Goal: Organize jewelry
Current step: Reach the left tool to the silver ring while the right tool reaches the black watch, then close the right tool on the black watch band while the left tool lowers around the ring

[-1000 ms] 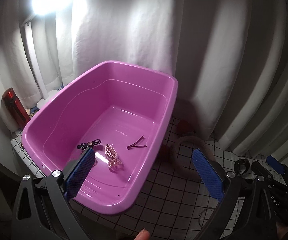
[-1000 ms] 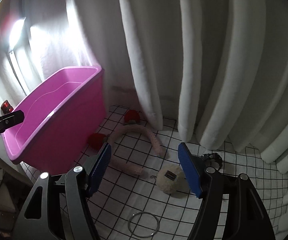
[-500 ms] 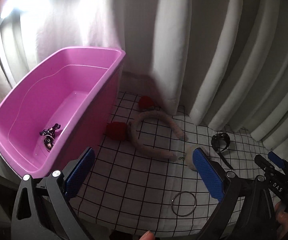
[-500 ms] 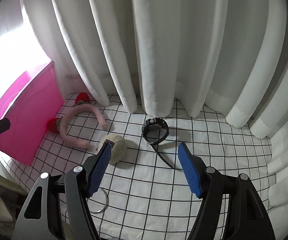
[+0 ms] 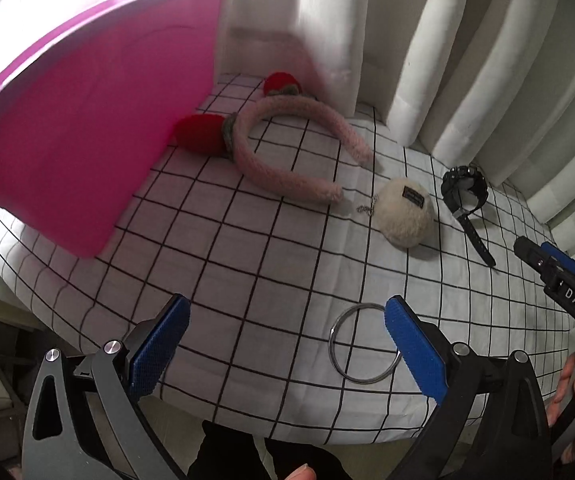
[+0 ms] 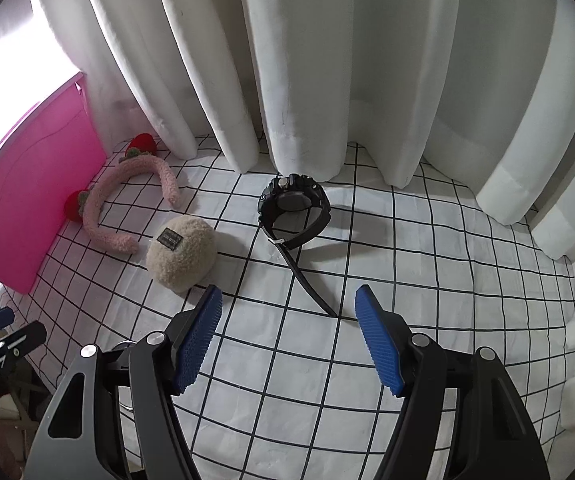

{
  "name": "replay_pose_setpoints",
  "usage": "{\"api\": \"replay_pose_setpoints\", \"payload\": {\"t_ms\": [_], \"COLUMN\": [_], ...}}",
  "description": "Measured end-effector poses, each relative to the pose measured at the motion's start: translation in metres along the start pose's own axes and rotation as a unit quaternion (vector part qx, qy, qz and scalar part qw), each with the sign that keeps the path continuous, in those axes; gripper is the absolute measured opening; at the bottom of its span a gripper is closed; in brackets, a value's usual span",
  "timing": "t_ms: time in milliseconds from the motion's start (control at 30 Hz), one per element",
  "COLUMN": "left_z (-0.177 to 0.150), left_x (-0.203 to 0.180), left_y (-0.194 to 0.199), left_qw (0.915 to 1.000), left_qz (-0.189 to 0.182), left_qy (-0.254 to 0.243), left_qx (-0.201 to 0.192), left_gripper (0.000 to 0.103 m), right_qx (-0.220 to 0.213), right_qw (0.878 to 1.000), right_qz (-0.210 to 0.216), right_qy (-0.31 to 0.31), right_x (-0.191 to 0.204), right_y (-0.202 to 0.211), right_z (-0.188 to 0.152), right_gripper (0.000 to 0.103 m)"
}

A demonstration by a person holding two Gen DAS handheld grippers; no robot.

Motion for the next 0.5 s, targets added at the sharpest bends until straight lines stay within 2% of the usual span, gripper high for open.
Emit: {"api": "replay_pose_setpoints", "payload": {"t_ms": [233,500], "left_z": [-0.033,-0.054], "left_x": [-0.027,-0.047], "left_y": [-0.020,-0.030], "left_qw": [0.9999,0.9996], "left_qz": [0.012,0.026], "left_qy": [-0.005,-0.004], "left_qx": [0.007,0.005], "left_gripper": [0.096,0.096], "right_qx": [0.012,0.015], "right_qw": [1.000,0.999], "right_qz": [0.017,0.031], "right_qy": [0.020,0.040], "right_x": [-0.009,-0.019], "right_y": [-0.028,-0.057], "right_z": [-0.002,0.007], "right_gripper": [0.066,0.066]}}
Point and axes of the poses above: each gripper's, at about its wrist camera, not at the fingertips, and y roughly against the way its jaws point, x to its left, z to its top, the point moved 7 cm from there along -y, roughly the way its jaws point, and after that the axes turned 8 degrees about z, right-handed, at the moved point
